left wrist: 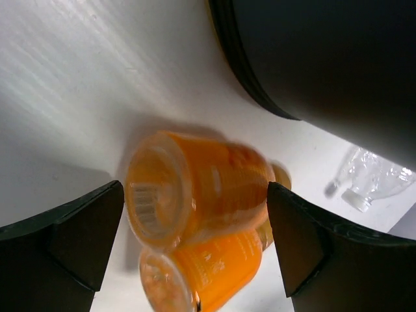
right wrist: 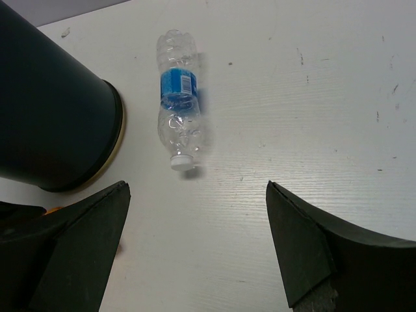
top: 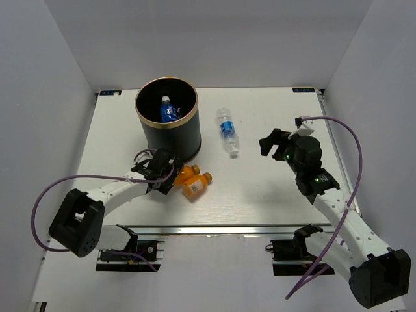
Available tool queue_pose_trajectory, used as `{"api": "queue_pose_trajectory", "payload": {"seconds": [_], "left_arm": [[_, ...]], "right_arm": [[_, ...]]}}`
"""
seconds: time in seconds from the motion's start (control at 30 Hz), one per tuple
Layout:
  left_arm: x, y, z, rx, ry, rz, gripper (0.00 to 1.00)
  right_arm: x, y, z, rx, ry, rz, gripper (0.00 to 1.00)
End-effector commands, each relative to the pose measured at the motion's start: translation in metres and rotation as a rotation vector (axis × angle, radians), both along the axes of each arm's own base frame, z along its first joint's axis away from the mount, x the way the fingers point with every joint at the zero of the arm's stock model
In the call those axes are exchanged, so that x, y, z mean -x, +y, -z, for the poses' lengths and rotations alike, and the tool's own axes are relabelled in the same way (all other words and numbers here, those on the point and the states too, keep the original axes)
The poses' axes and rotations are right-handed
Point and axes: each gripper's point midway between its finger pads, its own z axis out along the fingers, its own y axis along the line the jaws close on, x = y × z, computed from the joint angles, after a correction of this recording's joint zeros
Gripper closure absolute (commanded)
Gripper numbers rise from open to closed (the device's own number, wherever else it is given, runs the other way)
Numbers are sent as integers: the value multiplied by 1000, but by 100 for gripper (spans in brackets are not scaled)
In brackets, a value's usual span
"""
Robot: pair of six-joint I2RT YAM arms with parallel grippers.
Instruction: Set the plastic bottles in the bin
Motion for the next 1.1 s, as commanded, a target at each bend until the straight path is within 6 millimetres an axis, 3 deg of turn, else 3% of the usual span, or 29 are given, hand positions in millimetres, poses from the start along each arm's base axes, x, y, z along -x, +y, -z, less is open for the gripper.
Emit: {"api": "queue_pose_trajectory", "payload": {"seconds": [0.0,0.17,0.53,0.6,0.67,0.73,0.8,0.83,0.87,0.9,0.97,1.07], "left_arm": [[13,9,23,-66,84,5,2],[10,12,24,-100,94,-5,2],[12,26,2,-123,24,-38,2],[14,35,-1,-161,19,-42,2],[10,40,-8,-193,-7,-40,2],[8,40,-14,-209,-33,-11,2],[5,37,-18,-213,-51,15,2],[4,35,-20,-207,-57,26,2],[4,35,-20,-207,-56,28,2],[3,35,-21,-213,-59,40,2],[4,35,-22,-217,-56,41,2],[6,41,-23,-237,-59,34,2]], "right_arm": [[-2,-4,-10,-23,-37,28,11],[-2,-9,-9,-19,-41,57,11],[-3,-9,-5,-12,-31,53,11],[0,4,-5,38,-46,-58,11],[14,39,-3,60,-49,-306,11],[23,62,17,151,-17,-488,11],[27,73,38,233,14,-564,11],[20,75,58,302,34,-598,11],[13,78,57,331,31,-616,11],[7,80,73,375,67,-637,11],[-7,78,76,412,95,-593,11],[-8,95,79,505,43,-669,11]]}}
